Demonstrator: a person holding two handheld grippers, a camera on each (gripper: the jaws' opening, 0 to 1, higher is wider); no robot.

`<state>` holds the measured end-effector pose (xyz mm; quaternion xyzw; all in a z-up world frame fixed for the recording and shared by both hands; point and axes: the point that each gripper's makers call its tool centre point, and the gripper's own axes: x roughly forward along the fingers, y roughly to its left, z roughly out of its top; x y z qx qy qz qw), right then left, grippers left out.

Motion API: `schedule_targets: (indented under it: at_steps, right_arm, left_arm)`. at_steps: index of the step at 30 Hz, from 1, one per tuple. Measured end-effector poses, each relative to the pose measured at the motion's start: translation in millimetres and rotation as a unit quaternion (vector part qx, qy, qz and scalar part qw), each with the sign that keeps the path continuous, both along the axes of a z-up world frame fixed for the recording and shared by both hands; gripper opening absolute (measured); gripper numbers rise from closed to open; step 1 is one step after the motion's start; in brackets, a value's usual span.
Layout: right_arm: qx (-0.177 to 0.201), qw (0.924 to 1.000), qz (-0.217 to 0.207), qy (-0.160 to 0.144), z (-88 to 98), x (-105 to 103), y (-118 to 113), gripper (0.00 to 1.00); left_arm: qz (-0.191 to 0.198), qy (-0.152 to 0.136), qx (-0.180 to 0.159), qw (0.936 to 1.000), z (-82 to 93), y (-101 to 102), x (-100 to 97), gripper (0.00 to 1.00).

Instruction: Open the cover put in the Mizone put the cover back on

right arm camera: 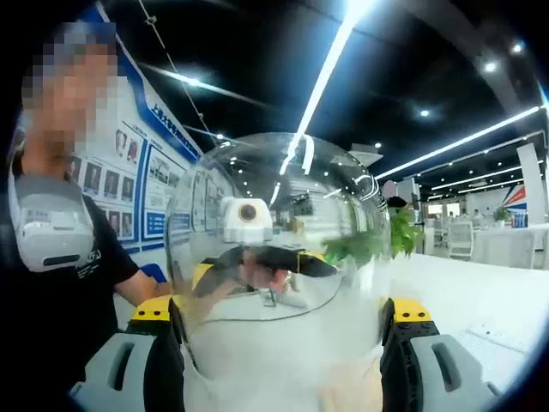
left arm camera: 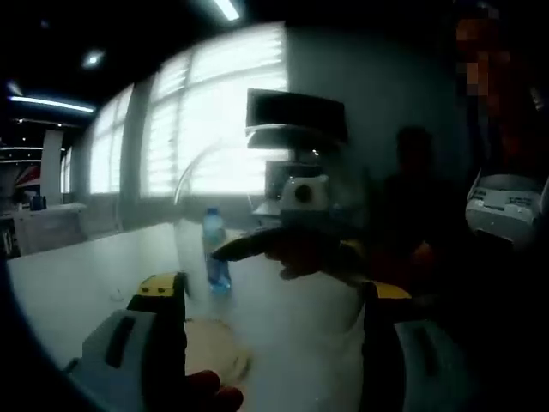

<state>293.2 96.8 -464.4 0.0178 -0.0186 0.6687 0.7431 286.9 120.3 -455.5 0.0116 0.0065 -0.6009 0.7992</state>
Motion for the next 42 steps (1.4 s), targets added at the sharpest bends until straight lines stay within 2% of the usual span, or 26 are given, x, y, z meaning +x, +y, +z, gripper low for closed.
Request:
schedule_targets:
  at_steps: [13, 25, 33, 37, 42]
  right_arm:
    - [0.003, 1.0, 0.006, 0.002, -10.0, -29.1, -3.1, 0.9]
    - [0.003, 1.0, 0.008, 0.004, -14.5, -43.5, -0.8, 0.9]
    - [-0.007, 0.9999, 0.006, 0.008, -23.8, -49.9, 2.4, 0.9]
    - [-0.005, 0.9998, 0.009, 0.016, -28.4, -51.3, 4.2, 0.9]
    - [0.019, 0.9996, 0.009, 0.017, -27.2, -50.4, 3.7, 0.9]
  left_arm:
    - [0.008, 0.003, 0.001, 1.0, -10.0, -3.0, -27.9, 0.73]
    - [0.013, 0.006, 0.003, 0.9999, -14.1, -0.9, -42.4, 0.73]
    - [0.017, 0.015, 0.001, 0.9997, -24.5, 1.0, -48.9, 0.74]
    - [0.018, 0.017, -0.009, 0.9997, -28.2, 0.9, -50.9, 0.74]
    - [0.021, 0.009, -0.035, 0.9991, -29.4, 2.2, -49.6, 0.75]
